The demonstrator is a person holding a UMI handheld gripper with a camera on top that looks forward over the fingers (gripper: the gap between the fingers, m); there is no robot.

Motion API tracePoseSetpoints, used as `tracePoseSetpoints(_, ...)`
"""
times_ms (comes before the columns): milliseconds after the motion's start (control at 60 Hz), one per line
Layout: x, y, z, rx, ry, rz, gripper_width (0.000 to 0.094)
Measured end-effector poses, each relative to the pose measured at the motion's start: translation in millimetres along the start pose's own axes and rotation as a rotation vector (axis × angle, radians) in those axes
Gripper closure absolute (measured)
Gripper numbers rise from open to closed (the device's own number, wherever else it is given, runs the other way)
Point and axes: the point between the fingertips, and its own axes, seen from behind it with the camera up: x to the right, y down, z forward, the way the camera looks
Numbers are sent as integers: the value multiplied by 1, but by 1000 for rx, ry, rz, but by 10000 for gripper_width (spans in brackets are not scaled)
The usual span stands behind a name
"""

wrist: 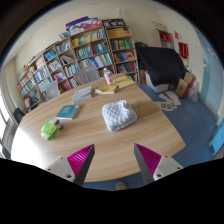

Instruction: Fold towel

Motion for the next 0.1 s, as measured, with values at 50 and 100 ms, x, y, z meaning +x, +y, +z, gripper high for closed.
tracePoseSetpoints(50, -7, 21, -26, -8, -20, 21, 112)
tracePoseSetpoints(100, -8, 36, -53, -12, -32, 29, 106)
